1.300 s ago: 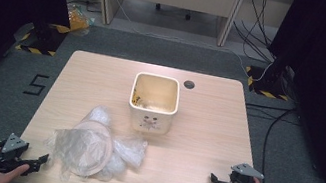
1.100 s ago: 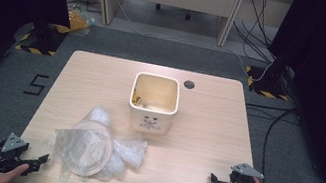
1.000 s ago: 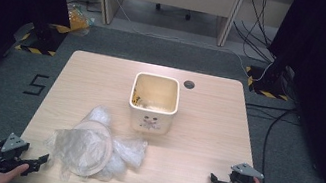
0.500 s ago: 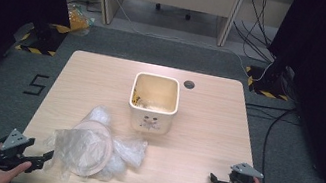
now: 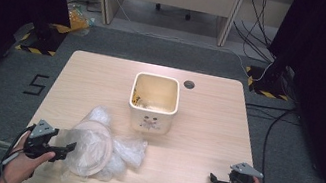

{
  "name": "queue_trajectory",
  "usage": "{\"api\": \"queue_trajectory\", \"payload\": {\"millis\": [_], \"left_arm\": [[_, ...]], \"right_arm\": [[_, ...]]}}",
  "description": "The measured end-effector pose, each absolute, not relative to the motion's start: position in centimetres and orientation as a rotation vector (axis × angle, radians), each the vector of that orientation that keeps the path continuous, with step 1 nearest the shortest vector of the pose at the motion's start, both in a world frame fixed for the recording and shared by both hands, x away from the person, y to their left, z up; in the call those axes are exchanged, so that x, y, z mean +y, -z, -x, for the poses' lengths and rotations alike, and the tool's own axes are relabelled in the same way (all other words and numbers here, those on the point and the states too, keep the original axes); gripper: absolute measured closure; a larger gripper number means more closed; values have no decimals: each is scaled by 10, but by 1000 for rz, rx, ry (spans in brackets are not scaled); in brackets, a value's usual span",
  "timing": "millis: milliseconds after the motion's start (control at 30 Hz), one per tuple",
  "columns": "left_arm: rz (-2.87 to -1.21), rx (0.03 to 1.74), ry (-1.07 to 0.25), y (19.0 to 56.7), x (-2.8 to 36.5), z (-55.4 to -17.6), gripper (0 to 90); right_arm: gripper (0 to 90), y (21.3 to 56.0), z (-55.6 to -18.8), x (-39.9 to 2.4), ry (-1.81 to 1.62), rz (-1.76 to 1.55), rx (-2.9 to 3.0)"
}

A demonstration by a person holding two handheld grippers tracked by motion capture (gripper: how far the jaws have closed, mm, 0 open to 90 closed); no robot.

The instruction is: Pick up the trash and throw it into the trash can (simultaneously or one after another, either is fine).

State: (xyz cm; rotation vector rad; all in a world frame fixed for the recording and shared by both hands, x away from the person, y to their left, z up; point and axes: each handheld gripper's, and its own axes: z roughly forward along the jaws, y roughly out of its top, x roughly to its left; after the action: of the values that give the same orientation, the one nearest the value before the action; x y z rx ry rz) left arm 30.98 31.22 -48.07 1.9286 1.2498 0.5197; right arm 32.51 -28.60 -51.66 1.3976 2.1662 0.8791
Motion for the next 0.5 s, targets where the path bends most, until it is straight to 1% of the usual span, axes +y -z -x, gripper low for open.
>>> {"api": "queue_trajectory", "payload": {"millis": [100, 200, 367, 500], "left_arm": [[-1936, 1226, -506, 479, 308, -322, 149], [-1947, 1212, -446, 480, 306, -331, 149], [-1960, 1204, -409, 480, 302, -338, 147], [-1998, 1155, -373, 478, 287, -346, 149]], "right_arm": [[19, 517, -325, -286, -879, -1397, 2166], [19, 517, -325, -286, -879, -1398, 2166], [17, 517, -325, -286, -879, -1396, 2168], [13, 517, -326, -286, -878, -1398, 2170]]}}
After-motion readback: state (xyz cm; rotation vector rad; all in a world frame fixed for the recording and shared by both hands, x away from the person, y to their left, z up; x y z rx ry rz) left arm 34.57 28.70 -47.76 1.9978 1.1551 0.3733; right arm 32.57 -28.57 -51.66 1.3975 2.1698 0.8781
